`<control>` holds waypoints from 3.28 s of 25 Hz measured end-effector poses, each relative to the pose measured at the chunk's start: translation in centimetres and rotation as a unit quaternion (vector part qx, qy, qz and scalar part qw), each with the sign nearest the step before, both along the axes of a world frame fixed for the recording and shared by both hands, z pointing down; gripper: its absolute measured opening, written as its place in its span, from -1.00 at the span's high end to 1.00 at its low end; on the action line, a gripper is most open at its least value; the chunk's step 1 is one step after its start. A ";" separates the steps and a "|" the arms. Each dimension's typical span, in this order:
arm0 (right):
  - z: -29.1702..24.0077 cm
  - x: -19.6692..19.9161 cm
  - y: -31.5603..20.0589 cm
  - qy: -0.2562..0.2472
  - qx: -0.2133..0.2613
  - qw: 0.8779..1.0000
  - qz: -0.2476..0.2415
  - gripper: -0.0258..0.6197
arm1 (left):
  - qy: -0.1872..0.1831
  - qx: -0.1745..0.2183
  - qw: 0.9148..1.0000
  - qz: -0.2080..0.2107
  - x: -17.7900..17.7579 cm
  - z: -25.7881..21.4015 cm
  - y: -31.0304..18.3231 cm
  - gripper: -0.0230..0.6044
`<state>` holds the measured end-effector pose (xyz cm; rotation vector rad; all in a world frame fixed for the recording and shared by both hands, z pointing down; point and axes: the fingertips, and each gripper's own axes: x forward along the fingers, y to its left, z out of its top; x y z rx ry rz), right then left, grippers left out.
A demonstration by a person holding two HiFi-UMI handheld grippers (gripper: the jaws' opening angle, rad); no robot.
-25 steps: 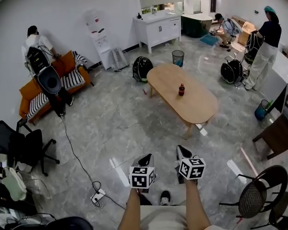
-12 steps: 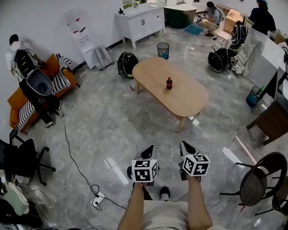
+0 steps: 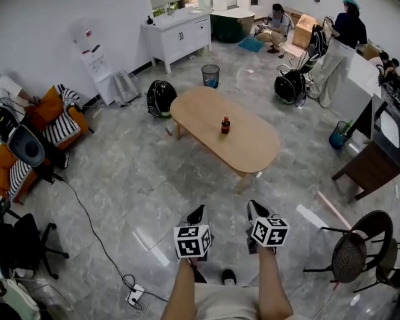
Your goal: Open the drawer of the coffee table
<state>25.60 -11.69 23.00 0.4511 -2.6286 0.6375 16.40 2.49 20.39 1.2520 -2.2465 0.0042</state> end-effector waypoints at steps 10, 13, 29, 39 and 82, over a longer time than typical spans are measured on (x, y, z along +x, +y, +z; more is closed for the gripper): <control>0.5 -11.2 3.5 0.033 0.023 0.999 -0.026 0.87 | 0.031 0.031 0.999 0.009 -10.0 0.5 2.8 0.89; -0.1 -14.5 4.3 0.033 0.030 0.999 -0.028 0.87 | 0.029 0.038 0.999 0.009 -13.6 -0.3 3.7 0.89; -0.2 -23.0 5.8 0.024 0.024 0.998 0.044 0.87 | 0.029 0.037 0.996 0.075 -25.2 0.5 5.6 0.89; 1.5 -22.6 5.7 0.029 0.015 0.996 0.089 0.87 | 0.032 0.052 0.994 0.089 -26.8 1.0 5.9 0.89; -3.0 -42.2 -15.1 -0.018 0.007 0.982 0.187 0.87 | -0.053 0.015 0.982 0.181 -47.0 -3.5 -14.0 0.89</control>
